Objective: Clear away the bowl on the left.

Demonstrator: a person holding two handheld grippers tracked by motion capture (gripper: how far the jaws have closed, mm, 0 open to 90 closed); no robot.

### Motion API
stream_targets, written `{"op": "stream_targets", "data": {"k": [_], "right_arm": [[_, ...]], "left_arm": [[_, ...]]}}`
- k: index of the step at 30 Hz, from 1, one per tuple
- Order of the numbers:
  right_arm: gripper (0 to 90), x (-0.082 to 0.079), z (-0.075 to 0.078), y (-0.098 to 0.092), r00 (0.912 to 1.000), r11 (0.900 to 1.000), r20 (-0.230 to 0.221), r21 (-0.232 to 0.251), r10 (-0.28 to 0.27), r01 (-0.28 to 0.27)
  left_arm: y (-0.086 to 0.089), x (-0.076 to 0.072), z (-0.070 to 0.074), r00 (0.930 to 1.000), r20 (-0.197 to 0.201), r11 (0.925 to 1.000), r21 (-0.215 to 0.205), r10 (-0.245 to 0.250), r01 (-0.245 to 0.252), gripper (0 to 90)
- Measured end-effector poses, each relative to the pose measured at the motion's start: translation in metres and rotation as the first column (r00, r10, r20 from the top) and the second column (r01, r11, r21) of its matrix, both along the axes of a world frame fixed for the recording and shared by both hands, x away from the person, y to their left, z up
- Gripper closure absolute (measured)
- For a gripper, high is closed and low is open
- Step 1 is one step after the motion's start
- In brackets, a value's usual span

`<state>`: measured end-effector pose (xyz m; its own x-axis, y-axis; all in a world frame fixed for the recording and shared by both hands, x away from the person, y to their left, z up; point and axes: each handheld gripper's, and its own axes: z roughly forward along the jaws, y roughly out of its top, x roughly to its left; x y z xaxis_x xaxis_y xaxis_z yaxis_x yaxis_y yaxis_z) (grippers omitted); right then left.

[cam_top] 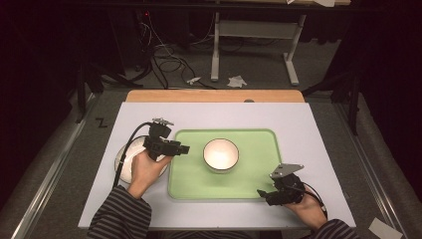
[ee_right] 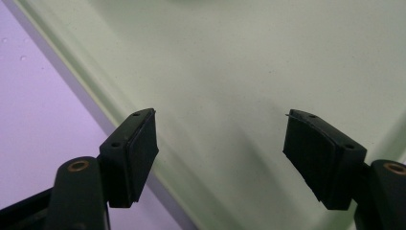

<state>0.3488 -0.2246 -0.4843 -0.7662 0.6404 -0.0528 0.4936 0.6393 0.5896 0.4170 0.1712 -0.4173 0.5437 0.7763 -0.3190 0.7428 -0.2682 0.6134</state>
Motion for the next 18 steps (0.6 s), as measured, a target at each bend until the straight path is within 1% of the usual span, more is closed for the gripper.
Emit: {"op": "stream_targets", "data": {"k": [4, 9, 12, 18], "right_arm": [[28.9, 0.000, 0.001, -0.001, 1.0000, 1.000, 0.004, 0.001, 0.002, -0.002], [28.9, 0.000, 0.000, 0.000, 1.0000, 1.000, -0.001, 0.001, 0.000, 0.000], [28.9, 0.000, 0.000, 0.000, 1.0000, 1.000, 0.001, -0.001, 0.003, -0.003], [28.8, 0.000, 0.000, 0.000, 1.0000, 1.000, -0.001, -0.002, 0.002, -0.002]], "left_arm": [[0.000, -0.005, 0.002, 0.9999, 0.005, 0.9999, 0.000, -0.011, 0.011, 53.2], [0.001, -0.012, 0.005, 0.9998, 0.017, 0.9999, 0.001, -0.014, 0.014, 53.2], [0.002, -0.015, 0.003, 0.9997, 0.018, 0.9998, -0.007, -0.019, 0.019, 53.2], [0.002, -0.020, 0.000, 0.9996, 0.015, 0.9997, -0.007, -0.025, 0.025, 53.2]]}}
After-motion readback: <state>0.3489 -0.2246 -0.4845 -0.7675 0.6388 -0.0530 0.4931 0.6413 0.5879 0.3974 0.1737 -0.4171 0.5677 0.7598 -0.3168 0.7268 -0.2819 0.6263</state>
